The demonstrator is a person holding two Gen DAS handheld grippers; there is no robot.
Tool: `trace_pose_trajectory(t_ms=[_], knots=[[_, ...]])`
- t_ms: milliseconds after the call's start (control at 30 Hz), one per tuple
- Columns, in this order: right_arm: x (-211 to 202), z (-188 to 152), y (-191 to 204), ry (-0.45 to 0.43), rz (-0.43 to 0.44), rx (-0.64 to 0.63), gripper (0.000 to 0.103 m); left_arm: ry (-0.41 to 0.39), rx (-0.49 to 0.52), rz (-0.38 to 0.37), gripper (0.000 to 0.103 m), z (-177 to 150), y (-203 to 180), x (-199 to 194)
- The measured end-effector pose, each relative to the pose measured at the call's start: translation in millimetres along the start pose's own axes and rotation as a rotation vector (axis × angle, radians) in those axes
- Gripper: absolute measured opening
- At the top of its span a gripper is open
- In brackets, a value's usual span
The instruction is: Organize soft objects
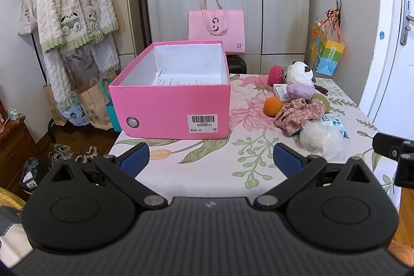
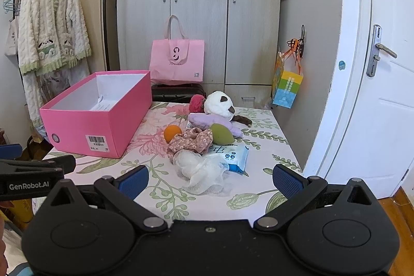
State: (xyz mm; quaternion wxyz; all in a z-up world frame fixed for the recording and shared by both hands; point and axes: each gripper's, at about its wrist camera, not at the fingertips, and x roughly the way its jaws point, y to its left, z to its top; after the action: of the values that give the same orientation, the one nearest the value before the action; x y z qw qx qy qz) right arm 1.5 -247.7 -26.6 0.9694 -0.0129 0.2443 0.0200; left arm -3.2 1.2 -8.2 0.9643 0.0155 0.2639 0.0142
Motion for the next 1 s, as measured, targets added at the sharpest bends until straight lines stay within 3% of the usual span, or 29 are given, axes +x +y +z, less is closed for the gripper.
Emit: trace_pose_trajectory(t_ms=[1000], knots=[[-0.7,-0.2,-6.0,-0.019,0.026,-0.026,0.103,0.032,0.019,-0.022,0.103,4.2,-0.5,8.2]])
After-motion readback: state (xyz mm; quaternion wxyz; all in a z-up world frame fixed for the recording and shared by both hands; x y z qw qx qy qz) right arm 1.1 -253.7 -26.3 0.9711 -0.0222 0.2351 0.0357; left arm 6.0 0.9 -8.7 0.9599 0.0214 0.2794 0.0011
